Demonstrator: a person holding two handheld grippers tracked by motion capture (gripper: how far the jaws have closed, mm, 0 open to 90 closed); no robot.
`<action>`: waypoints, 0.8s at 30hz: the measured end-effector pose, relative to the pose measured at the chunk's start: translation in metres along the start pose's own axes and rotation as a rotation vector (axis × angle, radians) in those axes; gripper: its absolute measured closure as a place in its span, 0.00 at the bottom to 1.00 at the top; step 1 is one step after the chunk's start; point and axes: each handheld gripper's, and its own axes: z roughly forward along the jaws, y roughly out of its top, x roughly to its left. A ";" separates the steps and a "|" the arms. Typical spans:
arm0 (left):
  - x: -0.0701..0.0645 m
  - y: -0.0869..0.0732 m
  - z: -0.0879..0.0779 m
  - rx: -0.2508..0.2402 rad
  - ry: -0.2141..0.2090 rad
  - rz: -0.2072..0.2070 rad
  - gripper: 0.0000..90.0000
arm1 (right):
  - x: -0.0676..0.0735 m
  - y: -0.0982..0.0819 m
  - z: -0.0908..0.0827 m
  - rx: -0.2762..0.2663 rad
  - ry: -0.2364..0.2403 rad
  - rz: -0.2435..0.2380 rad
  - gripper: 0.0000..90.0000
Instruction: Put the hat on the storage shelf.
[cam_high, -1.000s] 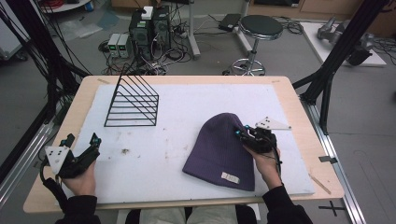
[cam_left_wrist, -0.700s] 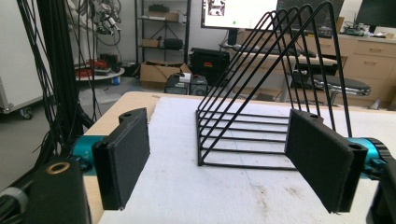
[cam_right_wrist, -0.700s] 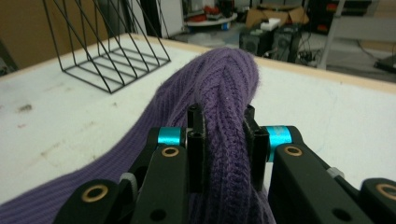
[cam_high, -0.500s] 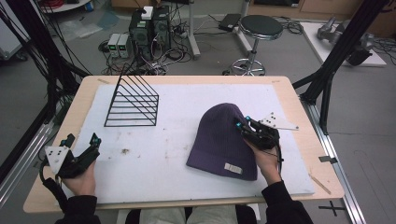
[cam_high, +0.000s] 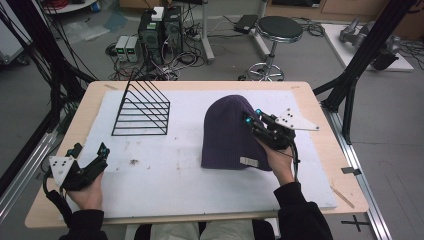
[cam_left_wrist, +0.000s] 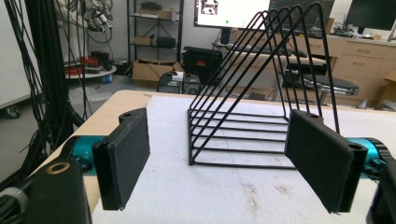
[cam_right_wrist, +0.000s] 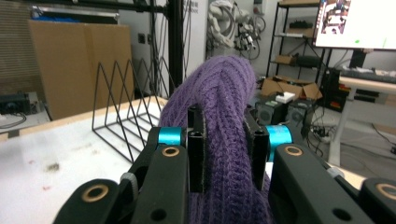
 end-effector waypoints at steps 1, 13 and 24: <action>0.000 0.000 0.000 0.004 -0.003 0.003 0.25 | 0.001 0.003 0.000 -0.007 0.004 -0.003 0.85; -0.004 0.010 0.002 0.006 -0.089 -0.016 0.26 | 0.009 0.049 0.007 -0.120 0.053 -0.036 0.85; -0.020 0.030 0.007 -0.009 -0.260 0.005 0.25 | 0.023 0.085 0.021 -0.159 0.147 -0.083 0.84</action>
